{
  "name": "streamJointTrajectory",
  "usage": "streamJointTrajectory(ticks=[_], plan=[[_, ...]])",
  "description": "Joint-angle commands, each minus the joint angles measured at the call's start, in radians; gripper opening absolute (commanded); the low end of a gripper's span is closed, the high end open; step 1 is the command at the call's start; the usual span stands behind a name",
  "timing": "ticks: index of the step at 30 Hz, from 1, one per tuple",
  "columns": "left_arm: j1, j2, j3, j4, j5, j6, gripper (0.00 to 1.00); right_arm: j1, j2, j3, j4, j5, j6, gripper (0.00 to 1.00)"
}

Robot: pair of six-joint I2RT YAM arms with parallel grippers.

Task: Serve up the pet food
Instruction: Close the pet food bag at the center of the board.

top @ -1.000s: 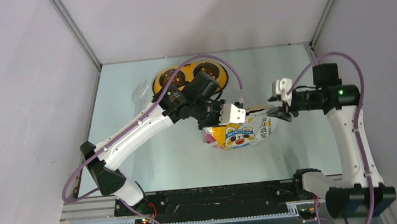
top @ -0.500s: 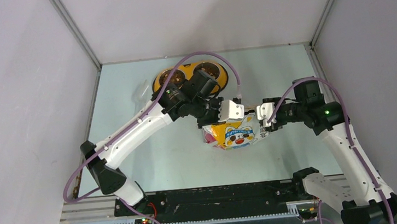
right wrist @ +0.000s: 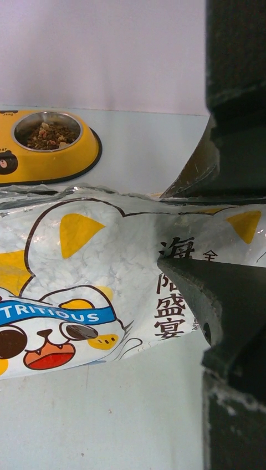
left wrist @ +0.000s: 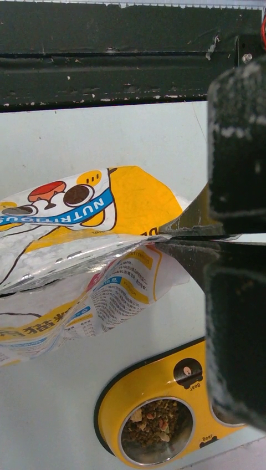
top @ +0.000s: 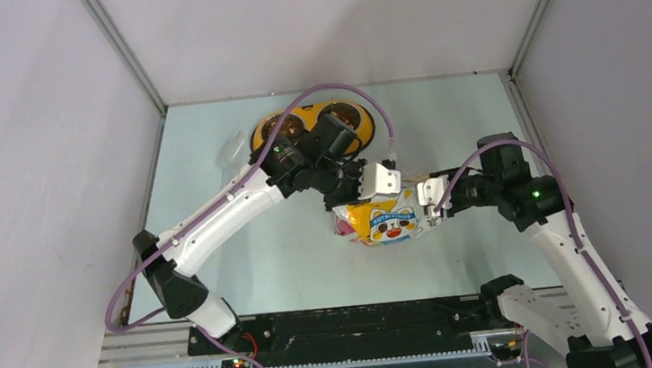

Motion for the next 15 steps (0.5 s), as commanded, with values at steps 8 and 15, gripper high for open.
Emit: streamJointTrajectory(ticks=[8,15], plan=[[0.026,0.009,0.018,-0.033,-0.018,-0.016,0.0,0.009,-0.038,-0.058,0.046,0.098,0.027,0.44],[0.027,0.015,0.019,-0.03,-0.027,-0.021,0.0,0.01,-0.081,-0.055,0.084,0.1,0.112,0.64]])
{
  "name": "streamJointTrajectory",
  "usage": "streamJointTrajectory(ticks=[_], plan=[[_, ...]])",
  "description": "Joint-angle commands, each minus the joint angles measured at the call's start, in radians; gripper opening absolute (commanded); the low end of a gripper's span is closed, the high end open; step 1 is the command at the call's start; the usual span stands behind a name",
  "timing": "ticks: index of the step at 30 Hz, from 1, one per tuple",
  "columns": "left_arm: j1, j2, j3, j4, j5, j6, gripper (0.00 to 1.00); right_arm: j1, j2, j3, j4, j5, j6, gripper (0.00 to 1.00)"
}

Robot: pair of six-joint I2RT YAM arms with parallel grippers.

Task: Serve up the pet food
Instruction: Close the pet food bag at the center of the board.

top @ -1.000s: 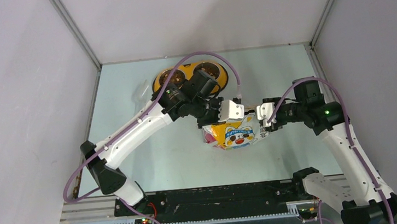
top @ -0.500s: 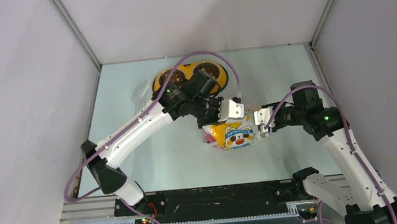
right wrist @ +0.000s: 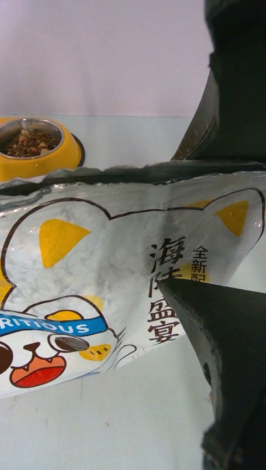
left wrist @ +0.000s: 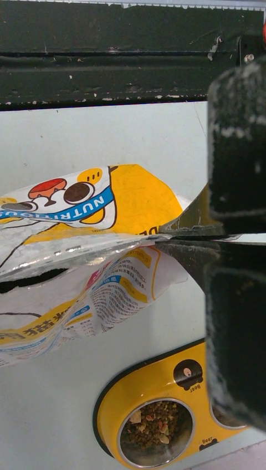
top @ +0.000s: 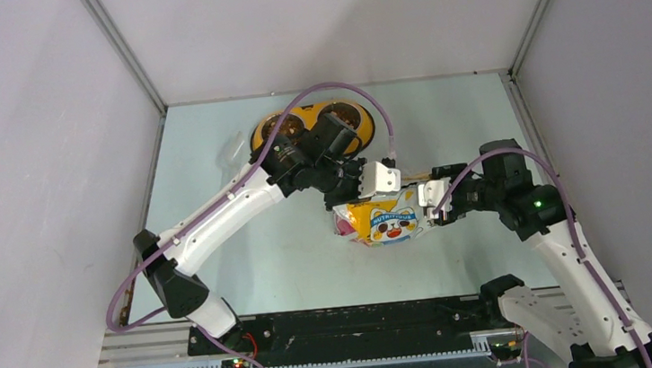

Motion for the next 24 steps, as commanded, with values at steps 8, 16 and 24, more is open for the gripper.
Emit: streamJointTrajectory(ticks=[8,16,24], plan=[[0.029,0.015,0.037,-0.041,-0.027,-0.02,0.0,-0.001,-0.028,0.066,-0.028,-0.024,0.079,0.68],[0.037,0.001,0.043,-0.062,0.001,-0.007,0.0,-0.001,-0.037,0.072,-0.053,-0.001,0.062,0.54],[0.048,0.002,0.043,-0.071,-0.001,-0.003,0.0,-0.002,-0.05,0.05,-0.061,0.027,0.028,0.42]])
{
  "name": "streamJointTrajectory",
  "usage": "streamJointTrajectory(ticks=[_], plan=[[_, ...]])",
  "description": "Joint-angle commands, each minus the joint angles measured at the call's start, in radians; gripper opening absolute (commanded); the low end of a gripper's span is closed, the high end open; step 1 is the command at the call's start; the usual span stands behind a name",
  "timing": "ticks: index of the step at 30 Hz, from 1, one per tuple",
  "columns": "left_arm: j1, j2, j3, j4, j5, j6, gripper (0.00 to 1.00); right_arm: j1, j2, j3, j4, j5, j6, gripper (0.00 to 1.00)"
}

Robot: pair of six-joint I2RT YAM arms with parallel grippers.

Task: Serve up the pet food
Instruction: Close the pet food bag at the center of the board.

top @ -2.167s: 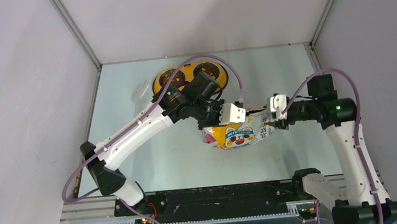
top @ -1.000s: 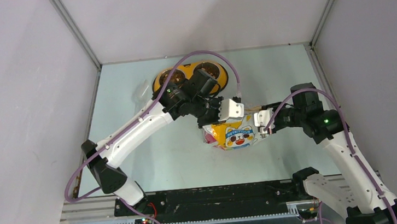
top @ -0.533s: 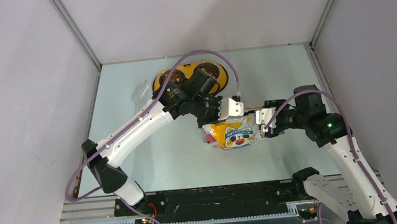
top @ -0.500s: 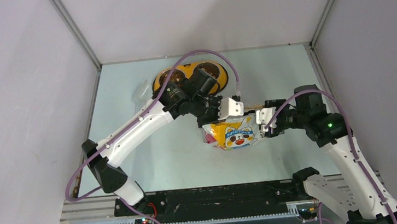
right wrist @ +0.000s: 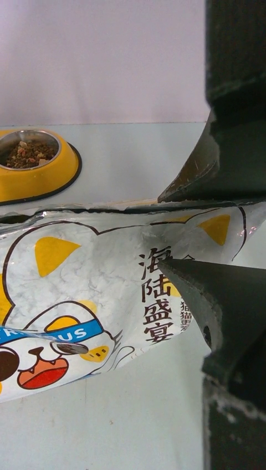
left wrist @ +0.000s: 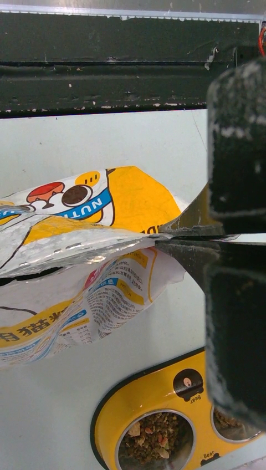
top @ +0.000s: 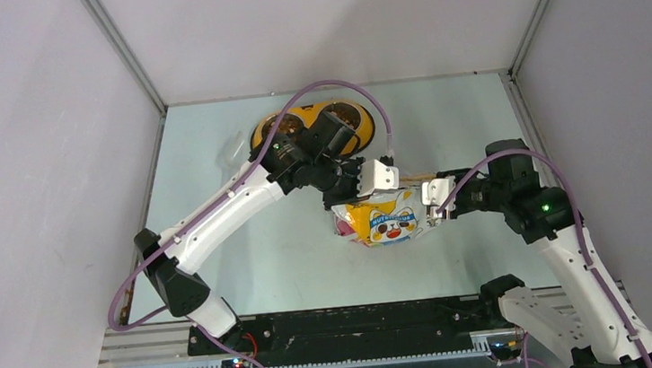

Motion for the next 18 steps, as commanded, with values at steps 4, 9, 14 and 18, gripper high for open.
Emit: streamJointTrajectory(ticks=[4,9,14,18], plan=[[0.034,-0.003,0.04,-0.054,-0.022,0.008,0.0,-0.002,-0.022,-0.011,-0.013,0.041,-0.018,0.38],[0.033,-0.003,0.063,-0.073,-0.004,0.02,0.0,-0.001,-0.009,-0.016,0.018,0.065,0.008,0.0],[0.031,-0.001,0.091,-0.102,-0.011,0.033,0.0,-0.001,0.003,0.0,0.033,0.05,0.043,0.0],[0.022,-0.001,0.114,-0.145,-0.058,0.072,0.0,-0.054,0.041,0.085,-0.014,-0.051,0.093,0.0]])
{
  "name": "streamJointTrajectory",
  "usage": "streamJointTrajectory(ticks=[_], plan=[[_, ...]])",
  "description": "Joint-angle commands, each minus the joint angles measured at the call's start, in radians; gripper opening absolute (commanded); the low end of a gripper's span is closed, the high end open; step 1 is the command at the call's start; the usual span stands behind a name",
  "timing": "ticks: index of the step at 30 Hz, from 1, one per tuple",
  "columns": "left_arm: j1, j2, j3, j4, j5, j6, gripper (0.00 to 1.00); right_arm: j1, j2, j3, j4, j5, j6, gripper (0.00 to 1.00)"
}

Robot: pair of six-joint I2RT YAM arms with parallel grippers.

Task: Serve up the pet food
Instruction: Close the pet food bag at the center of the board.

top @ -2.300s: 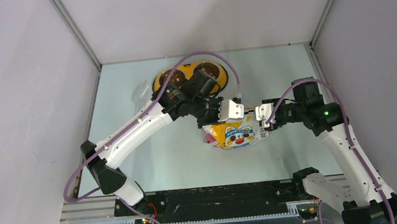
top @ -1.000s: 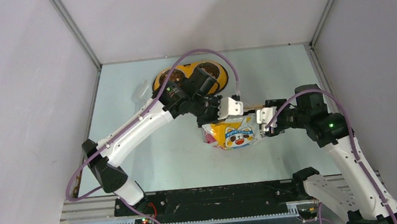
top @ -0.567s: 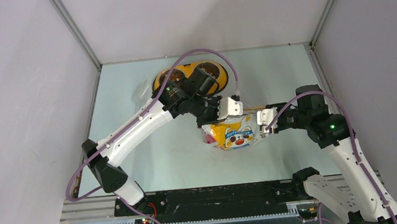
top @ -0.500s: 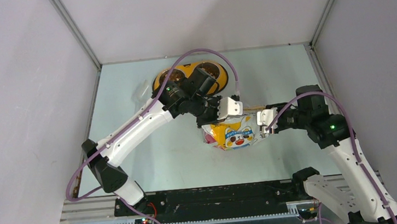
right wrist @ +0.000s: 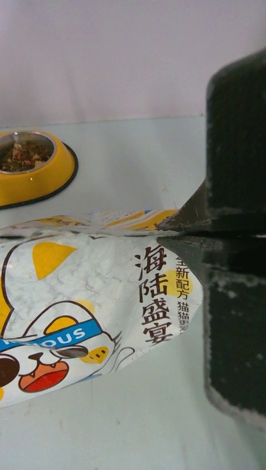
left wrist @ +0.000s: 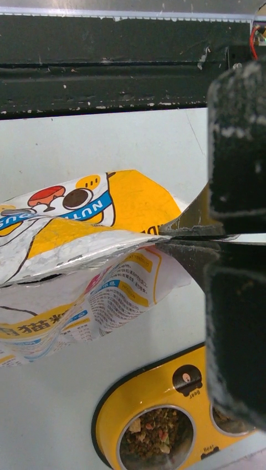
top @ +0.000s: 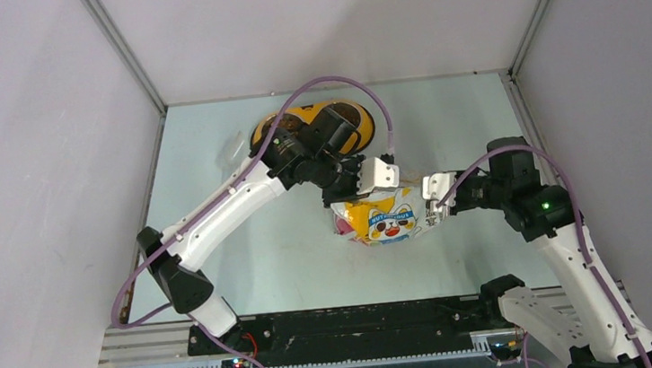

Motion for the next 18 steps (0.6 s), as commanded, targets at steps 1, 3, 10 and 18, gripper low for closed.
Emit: streamJointTrajectory(ticks=[1,3,10,18], plan=[[0.008,-0.026,0.064,-0.102,-0.08,0.057,0.0,-0.082,0.052,0.108,-0.056,-0.124,0.078,0.0],[-0.005,-0.033,0.059,-0.115,-0.109,0.068,0.0,-0.144,0.095,0.177,-0.106,-0.223,0.102,0.0],[-0.035,-0.071,0.047,-0.062,-0.234,0.036,0.0,-0.302,0.334,0.434,-0.374,-0.534,0.158,0.0],[-0.044,-0.05,0.073,-0.002,-0.421,-0.03,0.0,-0.332,0.467,0.549,-0.464,-0.603,0.226,0.0]])
